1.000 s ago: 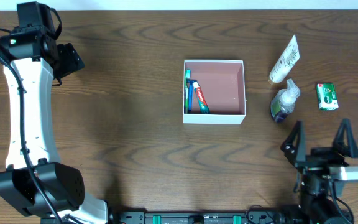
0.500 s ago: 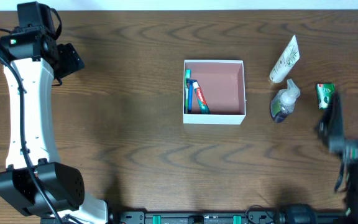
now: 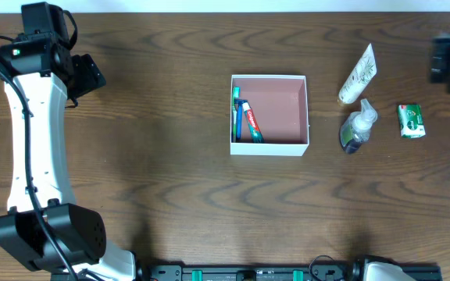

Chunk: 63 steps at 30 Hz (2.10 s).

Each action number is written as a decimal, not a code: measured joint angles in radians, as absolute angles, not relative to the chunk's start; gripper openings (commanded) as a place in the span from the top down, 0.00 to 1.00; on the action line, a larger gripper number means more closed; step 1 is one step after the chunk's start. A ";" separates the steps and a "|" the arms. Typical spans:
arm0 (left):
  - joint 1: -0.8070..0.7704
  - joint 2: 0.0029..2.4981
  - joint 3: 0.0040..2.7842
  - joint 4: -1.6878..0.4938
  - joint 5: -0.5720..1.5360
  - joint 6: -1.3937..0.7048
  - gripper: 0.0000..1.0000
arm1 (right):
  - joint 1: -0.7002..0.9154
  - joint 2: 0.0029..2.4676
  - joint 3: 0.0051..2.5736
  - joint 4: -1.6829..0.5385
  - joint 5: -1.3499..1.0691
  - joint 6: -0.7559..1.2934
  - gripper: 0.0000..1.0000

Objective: Pack container
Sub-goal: 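Move the right gripper to the green Dettol soap box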

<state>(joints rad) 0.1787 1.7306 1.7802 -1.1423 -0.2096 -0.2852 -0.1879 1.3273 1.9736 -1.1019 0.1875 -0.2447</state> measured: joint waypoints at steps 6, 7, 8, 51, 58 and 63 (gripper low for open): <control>0.179 1.731 1.780 -1.142 -0.210 -0.285 0.02 | -0.484 1.370 2.093 -1.346 -0.120 -0.171 0.01; 0.179 1.731 1.780 -1.142 -0.210 -0.285 0.02 | -0.509 1.377 2.096 -1.392 -0.166 -0.163 0.01; 0.179 1.731 1.780 -1.143 -0.210 -0.285 0.02 | -0.523 1.390 2.099 -1.447 -0.200 -0.157 0.01; 0.179 1.731 1.780 -1.142 -0.210 -0.285 0.02 | -0.535 1.950 1.938 -1.315 -0.105 -0.554 0.01; 0.179 1.731 1.780 -1.142 -0.210 -0.285 0.02 | -0.527 2.077 1.934 -1.258 -0.115 -0.560 0.01; 0.179 1.731 1.780 -1.142 -0.210 -0.285 0.02 | -0.491 2.152 1.934 -1.251 -0.117 -0.524 0.01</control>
<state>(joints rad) 0.1787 1.7306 1.7802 -1.1423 -0.2100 -0.2852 -0.4911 2.1521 1.9339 -1.2507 -0.1165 -0.5243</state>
